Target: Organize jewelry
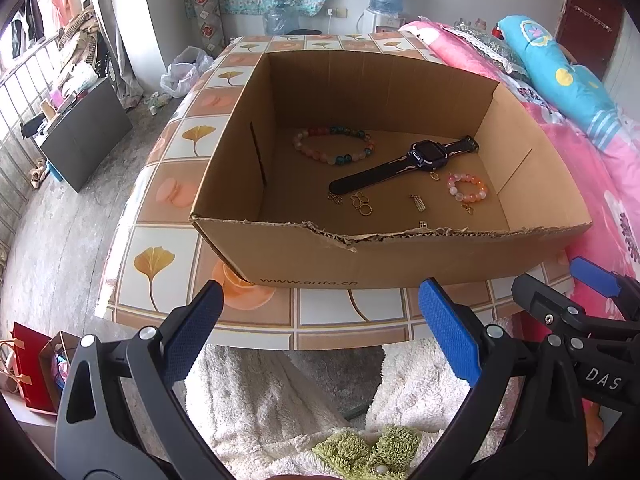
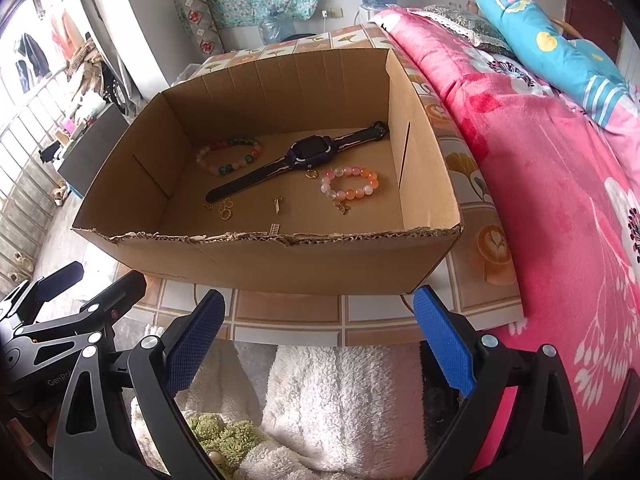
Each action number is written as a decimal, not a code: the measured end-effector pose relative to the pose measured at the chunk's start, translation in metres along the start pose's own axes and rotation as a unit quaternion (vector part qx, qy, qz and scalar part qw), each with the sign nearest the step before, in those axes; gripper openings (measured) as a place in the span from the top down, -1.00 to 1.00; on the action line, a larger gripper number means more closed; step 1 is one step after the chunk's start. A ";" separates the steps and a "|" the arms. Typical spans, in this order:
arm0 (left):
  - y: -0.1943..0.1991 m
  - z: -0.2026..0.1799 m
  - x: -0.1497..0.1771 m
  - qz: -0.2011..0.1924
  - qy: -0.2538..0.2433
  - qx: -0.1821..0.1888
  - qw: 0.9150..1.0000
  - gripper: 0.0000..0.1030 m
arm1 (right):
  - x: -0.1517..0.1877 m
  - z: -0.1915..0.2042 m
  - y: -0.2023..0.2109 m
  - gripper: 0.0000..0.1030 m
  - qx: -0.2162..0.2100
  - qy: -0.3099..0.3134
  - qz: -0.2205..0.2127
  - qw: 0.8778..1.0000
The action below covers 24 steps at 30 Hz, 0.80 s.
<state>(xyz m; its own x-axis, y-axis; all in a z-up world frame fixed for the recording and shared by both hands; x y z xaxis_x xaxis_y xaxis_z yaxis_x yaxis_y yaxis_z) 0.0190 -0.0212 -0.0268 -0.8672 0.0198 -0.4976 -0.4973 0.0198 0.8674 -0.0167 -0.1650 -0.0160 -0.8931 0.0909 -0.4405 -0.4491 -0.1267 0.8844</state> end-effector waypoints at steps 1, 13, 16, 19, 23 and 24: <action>0.000 0.000 0.000 0.000 0.000 0.000 1.000 -0.83 | 0.000 0.000 0.000 -0.80 0.000 0.000 0.000 1.000; -0.003 0.000 0.001 0.013 0.000 0.004 1.000 -0.83 | 0.002 -0.002 -0.002 -0.80 0.002 -0.005 0.007 1.000; -0.005 0.000 0.001 0.022 0.001 0.007 1.000 -0.83 | 0.002 -0.002 -0.004 -0.80 0.000 -0.007 0.011 1.000; -0.008 -0.001 0.001 0.028 0.002 0.008 1.000 -0.83 | 0.002 -0.003 -0.006 -0.80 -0.001 -0.010 0.016 1.000; -0.010 -0.001 0.000 0.033 0.001 0.006 0.999 -0.83 | 0.003 -0.004 -0.010 -0.80 -0.005 -0.015 0.023 1.000; -0.010 -0.001 0.001 0.035 0.001 0.005 0.999 -0.83 | 0.003 -0.004 -0.010 -0.80 -0.004 -0.016 0.024 1.000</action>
<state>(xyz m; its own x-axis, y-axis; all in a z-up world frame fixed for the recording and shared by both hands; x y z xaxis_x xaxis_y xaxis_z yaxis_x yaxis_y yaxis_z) 0.0235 -0.0220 -0.0359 -0.8994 0.0199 -0.4366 -0.4360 0.0290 0.8995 -0.0147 -0.1676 -0.0271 -0.9123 0.1152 -0.3930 -0.4066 -0.1403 0.9028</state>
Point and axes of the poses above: each gripper's, at about its wrist camera, not at the fingertips, and y roughly against the way its jaws point, z to its left, x to its underside, the point moved 10 cm from there along -y, roughly the way its jaws point, and after that the axes turned 3 degrees about z, right-handed, at the moved point
